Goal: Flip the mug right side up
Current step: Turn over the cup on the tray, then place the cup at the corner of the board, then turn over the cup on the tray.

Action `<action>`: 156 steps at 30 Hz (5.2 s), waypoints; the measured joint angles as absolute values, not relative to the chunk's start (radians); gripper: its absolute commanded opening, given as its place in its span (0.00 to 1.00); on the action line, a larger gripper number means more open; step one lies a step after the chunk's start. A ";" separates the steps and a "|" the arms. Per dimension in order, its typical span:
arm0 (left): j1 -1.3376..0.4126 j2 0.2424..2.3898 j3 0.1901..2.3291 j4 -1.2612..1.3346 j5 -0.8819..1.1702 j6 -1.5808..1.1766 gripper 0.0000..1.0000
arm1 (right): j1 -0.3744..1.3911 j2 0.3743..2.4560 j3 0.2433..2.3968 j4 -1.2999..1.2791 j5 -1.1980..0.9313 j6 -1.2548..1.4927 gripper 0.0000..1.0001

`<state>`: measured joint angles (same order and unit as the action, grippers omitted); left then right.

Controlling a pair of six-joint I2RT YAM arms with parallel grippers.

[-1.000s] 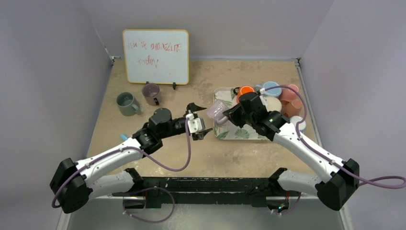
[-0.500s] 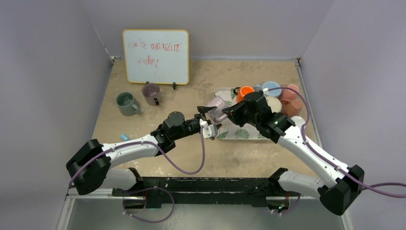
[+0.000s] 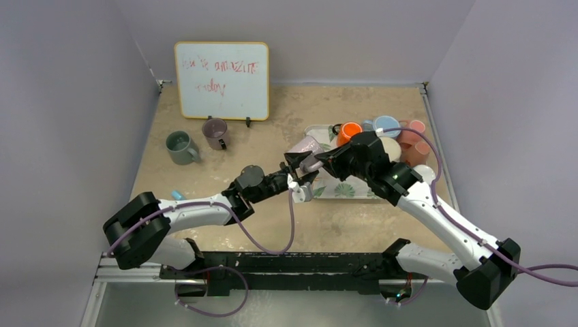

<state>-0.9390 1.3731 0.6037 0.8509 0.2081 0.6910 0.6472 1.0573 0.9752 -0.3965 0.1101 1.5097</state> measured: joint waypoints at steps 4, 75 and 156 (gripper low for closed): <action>-0.939 1.386 0.589 0.895 0.195 0.719 0.42 | 0.647 1.057 0.972 -0.397 0.102 1.519 0.00; -0.282 1.479 1.128 -0.823 -0.192 0.585 0.00 | 0.638 0.627 0.723 -0.218 0.188 1.046 0.99; 0.037 0.851 0.819 -0.634 0.640 -0.403 0.99 | 0.638 1.589 1.224 -0.682 0.481 1.426 0.50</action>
